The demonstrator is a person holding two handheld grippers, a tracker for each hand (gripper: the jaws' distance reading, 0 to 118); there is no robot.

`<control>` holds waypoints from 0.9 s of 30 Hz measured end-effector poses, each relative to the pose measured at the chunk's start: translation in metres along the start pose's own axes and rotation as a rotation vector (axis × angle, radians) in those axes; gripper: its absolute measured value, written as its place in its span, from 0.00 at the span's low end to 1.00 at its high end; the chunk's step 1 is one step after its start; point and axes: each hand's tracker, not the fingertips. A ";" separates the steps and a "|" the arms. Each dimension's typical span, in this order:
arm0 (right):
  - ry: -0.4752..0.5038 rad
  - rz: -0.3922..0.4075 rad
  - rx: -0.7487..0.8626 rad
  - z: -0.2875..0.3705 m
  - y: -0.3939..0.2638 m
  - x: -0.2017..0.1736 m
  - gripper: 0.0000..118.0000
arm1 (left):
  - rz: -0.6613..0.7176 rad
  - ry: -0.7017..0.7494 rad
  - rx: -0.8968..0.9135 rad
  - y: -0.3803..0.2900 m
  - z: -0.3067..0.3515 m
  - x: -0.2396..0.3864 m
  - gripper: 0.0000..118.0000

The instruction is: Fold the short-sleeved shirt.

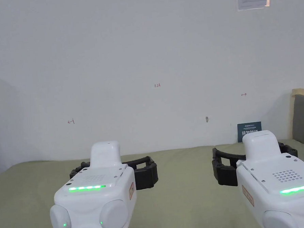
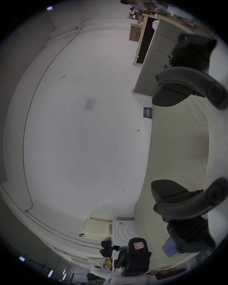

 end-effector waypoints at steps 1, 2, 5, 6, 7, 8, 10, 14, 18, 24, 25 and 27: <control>0.003 -0.001 0.003 0.000 0.000 0.000 0.84 | -0.005 0.000 0.004 0.001 0.002 0.001 1.00; 0.003 -0.002 0.003 0.000 0.000 0.000 0.84 | -0.006 0.007 0.001 0.001 0.003 0.003 1.00; 0.011 -0.007 -0.004 0.000 -0.001 0.000 0.84 | -0.042 0.055 -0.005 0.000 0.001 0.008 1.00; 0.010 -0.007 -0.006 -0.001 -0.001 0.000 0.84 | -0.062 0.060 -0.001 -0.001 0.000 0.009 1.00; 0.010 -0.005 -0.010 -0.001 -0.001 0.000 0.84 | -0.074 0.069 -0.003 -0.001 -0.001 0.010 1.00; 0.011 -0.006 -0.010 0.000 -0.003 0.000 0.84 | -0.094 0.073 0.000 -0.002 -0.002 0.010 1.00; 0.014 -0.013 -0.014 0.000 -0.003 0.000 0.84 | -0.119 0.071 0.010 -0.006 0.000 0.011 1.00; 0.014 -0.010 -0.017 0.000 -0.004 0.000 0.84 | -0.108 0.065 0.005 -0.006 0.001 0.011 1.00; 0.015 -0.010 -0.017 0.000 -0.003 0.001 0.84 | -0.107 0.070 0.000 -0.006 0.002 0.011 1.00; 0.018 -0.011 -0.020 0.001 -0.003 0.000 0.84 | -0.100 0.073 -0.017 -0.005 0.000 0.010 1.00; 0.020 -0.011 -0.021 0.001 -0.003 0.000 0.84 | -0.098 0.073 -0.022 -0.005 0.001 0.009 1.00; 0.020 -0.011 -0.024 0.000 -0.004 0.000 0.84 | -0.101 0.079 -0.024 -0.005 0.000 0.010 1.00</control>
